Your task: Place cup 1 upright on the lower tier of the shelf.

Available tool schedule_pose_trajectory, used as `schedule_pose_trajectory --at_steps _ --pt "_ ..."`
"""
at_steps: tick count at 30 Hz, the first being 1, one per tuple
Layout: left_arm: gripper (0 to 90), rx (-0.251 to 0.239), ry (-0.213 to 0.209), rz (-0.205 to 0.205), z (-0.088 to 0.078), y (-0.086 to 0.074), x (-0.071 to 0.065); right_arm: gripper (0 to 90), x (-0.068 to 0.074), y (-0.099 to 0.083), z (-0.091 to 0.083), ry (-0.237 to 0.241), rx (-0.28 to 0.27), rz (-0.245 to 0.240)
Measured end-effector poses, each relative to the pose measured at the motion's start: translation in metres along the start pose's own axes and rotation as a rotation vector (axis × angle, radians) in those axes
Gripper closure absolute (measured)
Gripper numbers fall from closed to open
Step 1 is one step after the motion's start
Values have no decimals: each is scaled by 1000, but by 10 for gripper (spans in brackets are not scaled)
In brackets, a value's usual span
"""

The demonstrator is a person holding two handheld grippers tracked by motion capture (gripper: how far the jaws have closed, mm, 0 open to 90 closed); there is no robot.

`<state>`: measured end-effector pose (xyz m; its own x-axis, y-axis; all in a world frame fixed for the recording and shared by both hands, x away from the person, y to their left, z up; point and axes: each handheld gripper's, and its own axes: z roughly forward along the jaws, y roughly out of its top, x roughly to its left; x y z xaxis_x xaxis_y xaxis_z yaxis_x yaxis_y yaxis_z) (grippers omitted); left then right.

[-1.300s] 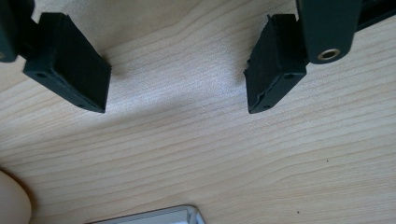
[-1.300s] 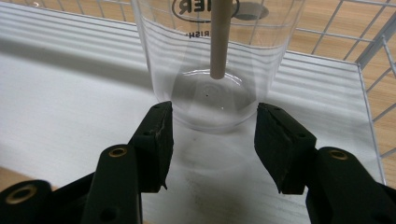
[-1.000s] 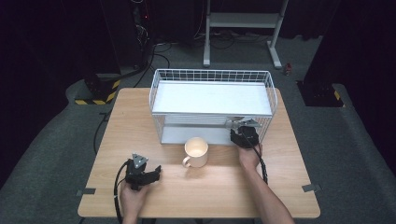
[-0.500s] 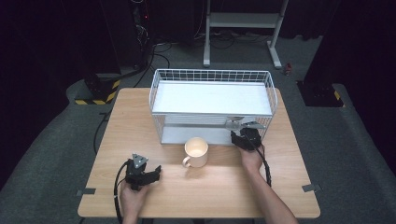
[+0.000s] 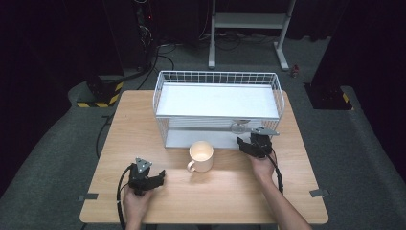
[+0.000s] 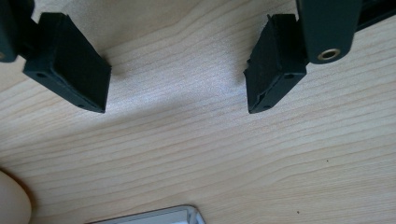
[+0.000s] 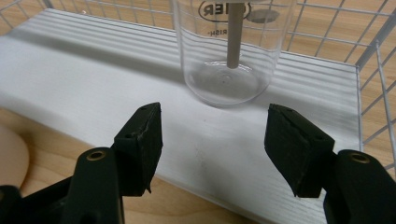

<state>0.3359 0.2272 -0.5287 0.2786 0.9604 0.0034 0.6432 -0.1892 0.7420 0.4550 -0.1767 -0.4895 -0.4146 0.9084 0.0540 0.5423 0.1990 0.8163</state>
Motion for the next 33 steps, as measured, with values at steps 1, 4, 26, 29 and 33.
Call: schedule_pose_trajectory --at_steps 1,4,26,29,33 --pt "224 1 -1 2 0 0 0 365 0 0 -1 2 -2 -2" --pt "225 2 -1 1 0 0 0 365 1 -1 -3 2 -3 2" --pt "224 2 -1 2 0 0 0 348 8 0 -22 -5 -42 -76" --pt "224 2 -1 2 0 0 0 347 7 -1 -24 -2 -46 -90" --pt "225 1 0 1 0 0 0 344 4 -4 -26 -6 -36 -81"
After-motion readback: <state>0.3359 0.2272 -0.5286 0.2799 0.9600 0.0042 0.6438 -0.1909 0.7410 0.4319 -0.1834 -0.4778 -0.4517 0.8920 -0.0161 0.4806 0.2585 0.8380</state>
